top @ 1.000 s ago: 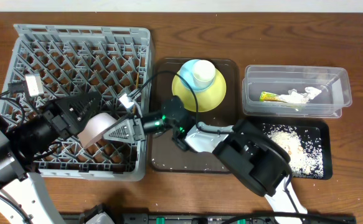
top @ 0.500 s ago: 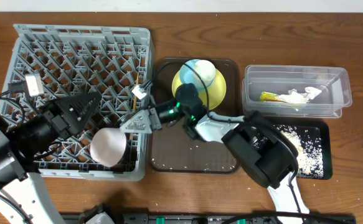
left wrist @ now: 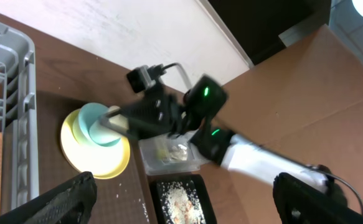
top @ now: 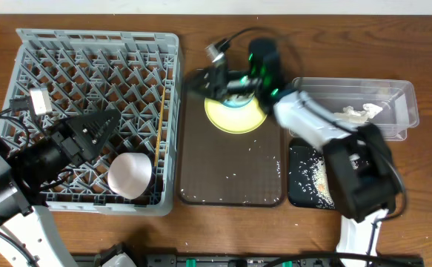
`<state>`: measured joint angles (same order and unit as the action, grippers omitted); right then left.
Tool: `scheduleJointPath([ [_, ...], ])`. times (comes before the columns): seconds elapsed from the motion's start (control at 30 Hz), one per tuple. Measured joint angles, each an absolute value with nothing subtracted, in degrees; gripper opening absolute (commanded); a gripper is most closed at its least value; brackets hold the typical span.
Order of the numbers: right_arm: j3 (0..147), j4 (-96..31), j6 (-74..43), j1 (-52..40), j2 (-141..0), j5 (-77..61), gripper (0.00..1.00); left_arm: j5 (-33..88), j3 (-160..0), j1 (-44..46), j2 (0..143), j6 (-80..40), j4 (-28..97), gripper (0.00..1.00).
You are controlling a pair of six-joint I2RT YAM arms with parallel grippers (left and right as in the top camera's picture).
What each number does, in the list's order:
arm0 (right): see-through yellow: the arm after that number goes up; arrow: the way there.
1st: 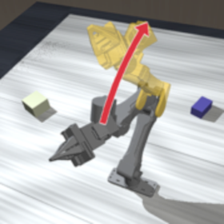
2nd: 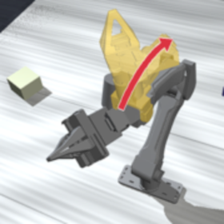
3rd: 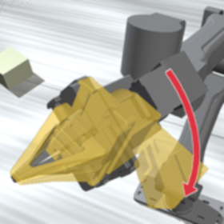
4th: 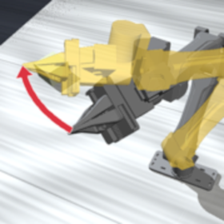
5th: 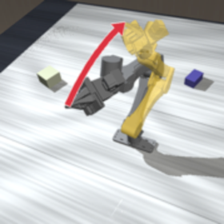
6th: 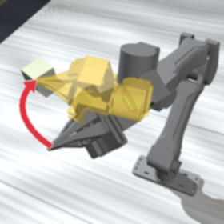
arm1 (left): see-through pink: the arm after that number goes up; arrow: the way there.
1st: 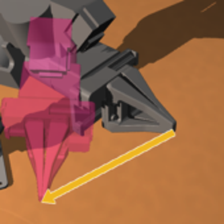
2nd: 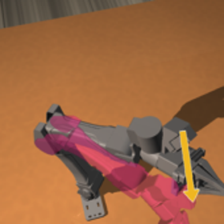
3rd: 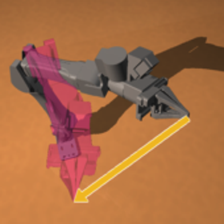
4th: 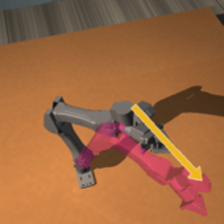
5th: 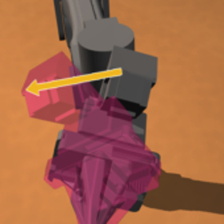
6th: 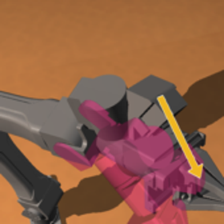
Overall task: Sort waste into correct bins and load items into the dishwasher
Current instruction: 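Move the right gripper to the white cup on the yellow plate and grasp it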
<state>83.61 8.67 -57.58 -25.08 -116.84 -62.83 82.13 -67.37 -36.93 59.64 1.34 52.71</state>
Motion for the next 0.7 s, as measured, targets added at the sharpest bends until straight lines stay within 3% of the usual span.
scheduleJointPath([
  [0.13,96.0,-25.7,-39.9,-23.3,-115.8,-46.3,0.56,82.1,-67.4,-36.9,59.6,1.3,52.7,0.91],
  [0.23,102.4,-38.2,-26.7,-24.7,-115.6,-29.5,0.49,82.1,-67.4,-36.9,59.6,1.3,52.7,0.91],
  [0.33,104.1,-43.1,-16.4,-27.2,-115.1,-16.8,0.39,82.1,-67.4,-36.9,59.6,1.3,52.7,0.91],
  [0.43,103.7,-45.2,-9.7,-29.8,-115.1,-8.6,0.37,82.1,-67.4,-36.9,59.6,1.3,52.7,0.91],
  [0.7,101.5,-45.1,-3.1,-32.1,-115.1,0.9,0.24,82.1,-67.4,-36.9,59.6,1.3,52.7,0.91],
])
